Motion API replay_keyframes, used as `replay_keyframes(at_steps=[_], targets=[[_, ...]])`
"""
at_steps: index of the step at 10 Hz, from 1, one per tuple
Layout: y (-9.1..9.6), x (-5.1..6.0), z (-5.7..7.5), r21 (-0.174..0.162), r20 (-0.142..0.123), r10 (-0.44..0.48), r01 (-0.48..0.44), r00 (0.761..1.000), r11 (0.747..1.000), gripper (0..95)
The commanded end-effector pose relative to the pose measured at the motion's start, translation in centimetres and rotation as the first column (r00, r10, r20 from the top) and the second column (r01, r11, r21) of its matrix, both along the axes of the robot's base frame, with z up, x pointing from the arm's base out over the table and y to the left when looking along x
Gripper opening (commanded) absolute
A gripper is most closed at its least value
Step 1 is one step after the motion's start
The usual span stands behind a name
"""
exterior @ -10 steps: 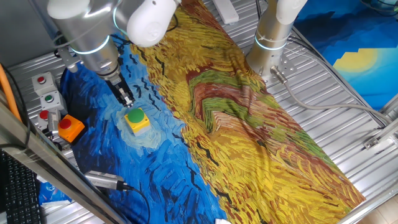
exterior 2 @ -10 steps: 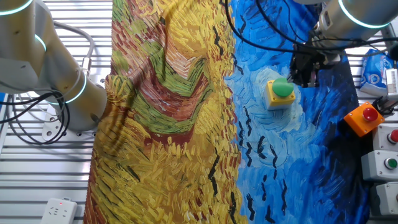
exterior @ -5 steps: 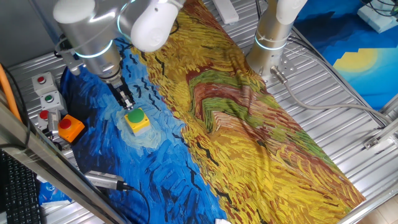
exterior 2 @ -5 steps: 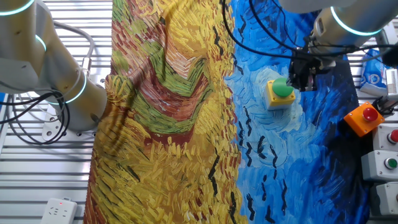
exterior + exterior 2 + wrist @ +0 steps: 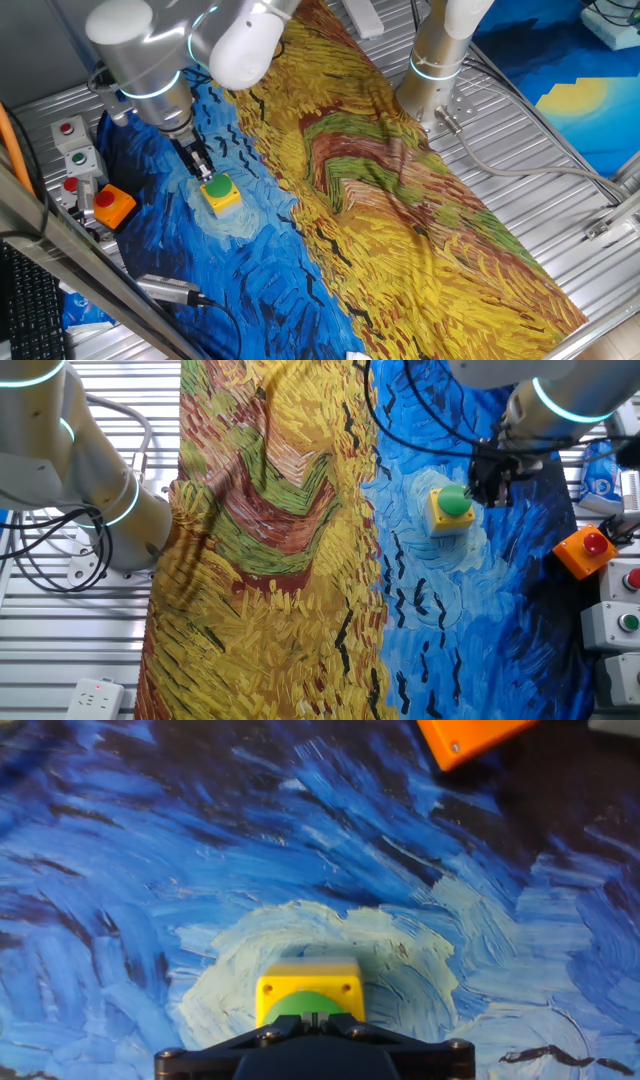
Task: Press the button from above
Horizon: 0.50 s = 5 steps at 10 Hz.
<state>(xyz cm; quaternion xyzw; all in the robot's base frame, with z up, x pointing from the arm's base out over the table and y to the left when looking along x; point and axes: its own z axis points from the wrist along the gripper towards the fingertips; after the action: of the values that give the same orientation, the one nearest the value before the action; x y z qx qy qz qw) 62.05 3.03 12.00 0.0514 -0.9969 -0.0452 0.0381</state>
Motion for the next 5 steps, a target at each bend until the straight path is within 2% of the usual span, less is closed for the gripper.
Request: replay_keyframes(at_steps=[1,5], targets=[[0.0,0.0,-0.4,-0.001,-0.007,-0.005,0.005,1.000,1.000,0.0],[-0.7,-1.6,-1.2,-0.003,-0.004,0.026,-0.026,1.000,1.000,0.0]])
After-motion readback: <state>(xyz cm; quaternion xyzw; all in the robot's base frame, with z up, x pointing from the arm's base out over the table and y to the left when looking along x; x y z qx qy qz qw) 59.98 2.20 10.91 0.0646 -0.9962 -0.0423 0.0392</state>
